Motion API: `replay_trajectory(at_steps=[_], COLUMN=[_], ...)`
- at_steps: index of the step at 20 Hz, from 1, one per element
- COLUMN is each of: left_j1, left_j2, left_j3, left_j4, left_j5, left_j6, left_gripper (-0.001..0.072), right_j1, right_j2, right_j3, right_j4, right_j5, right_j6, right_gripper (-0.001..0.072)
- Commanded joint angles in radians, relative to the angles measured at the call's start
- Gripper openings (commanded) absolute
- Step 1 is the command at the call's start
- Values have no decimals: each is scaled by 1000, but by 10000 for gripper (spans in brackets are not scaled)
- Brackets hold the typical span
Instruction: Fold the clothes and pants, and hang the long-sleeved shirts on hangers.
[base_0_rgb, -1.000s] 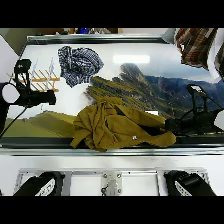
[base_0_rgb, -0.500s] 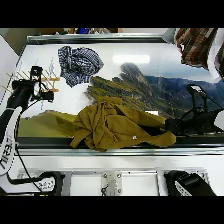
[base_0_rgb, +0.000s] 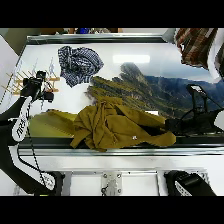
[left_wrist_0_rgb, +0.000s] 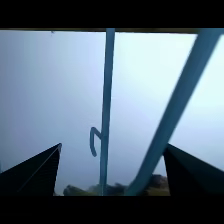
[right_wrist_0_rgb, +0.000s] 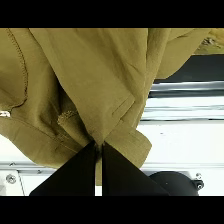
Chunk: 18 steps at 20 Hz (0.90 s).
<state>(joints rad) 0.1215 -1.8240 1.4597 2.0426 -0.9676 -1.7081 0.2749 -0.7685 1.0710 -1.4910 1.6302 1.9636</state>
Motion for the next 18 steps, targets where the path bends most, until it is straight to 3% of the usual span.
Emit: replay_trajectory(at_steps=[1,6,7,8,10,11,18], left_j1=[6,6,6,6,6,6,5], left_j2=[-48,-48,-48,-48,-48,-48,10], left_j3=[20,19,19,19,19,19,19], left_j4=[6,6,6,6,6,6,7], left_j5=[19,43,40,33,28,25,0], left_j6=[-1,-1,-1,-1,-1,-1,0], left_gripper=[680,677,566,368,115,23,16], right_j1=[1,1,1,1,1,1,1], right_j2=[1,0,0,0,0,0,0], right_j3=[0,0,0,0,0,0,0], right_j4=[0,0,0,0,0,0,0], right_j5=[0,0,0,0,0,0,0], right_j6=[0,0,0,0,0,0,0], right_gripper=[20,20,21,20,20,20,20])
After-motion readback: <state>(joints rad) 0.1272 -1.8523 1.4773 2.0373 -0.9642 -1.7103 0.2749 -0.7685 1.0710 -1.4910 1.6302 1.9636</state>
